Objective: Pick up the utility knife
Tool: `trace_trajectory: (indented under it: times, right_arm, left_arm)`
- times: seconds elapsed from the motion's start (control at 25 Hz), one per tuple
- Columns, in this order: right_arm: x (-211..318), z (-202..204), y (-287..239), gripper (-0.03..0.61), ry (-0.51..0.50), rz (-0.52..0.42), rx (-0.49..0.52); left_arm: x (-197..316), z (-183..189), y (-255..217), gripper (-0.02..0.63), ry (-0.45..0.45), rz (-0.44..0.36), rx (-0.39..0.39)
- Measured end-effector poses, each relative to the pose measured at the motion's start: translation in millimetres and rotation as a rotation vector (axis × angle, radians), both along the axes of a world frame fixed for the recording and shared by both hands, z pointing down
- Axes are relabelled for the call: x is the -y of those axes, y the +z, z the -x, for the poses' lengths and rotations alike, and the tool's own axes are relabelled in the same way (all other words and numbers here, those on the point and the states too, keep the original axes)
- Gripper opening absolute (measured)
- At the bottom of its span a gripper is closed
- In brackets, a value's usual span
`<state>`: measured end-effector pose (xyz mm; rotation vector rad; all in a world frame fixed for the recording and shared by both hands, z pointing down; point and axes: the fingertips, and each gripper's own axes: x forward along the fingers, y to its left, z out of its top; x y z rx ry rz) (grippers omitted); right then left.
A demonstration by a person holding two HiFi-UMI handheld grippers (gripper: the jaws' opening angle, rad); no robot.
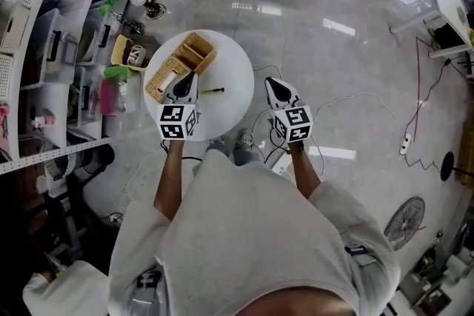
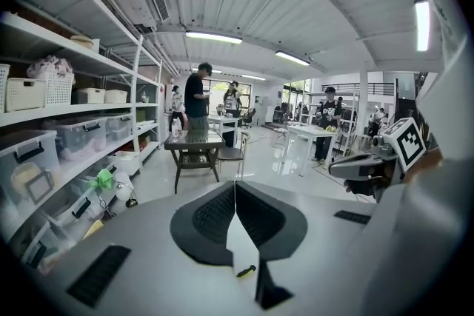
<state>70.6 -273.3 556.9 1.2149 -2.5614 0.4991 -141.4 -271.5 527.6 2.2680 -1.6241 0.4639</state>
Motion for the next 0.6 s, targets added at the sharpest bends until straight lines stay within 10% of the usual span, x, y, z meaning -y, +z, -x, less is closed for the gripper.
trace_trajectory:
  times: [0.6]
  right_arm:
    - [-39, 18, 31, 0.031, 0.072, 0.130, -0.035]
  left_arm:
    - [-9, 3, 58, 0.022, 0.147, 0.133, 0.002]
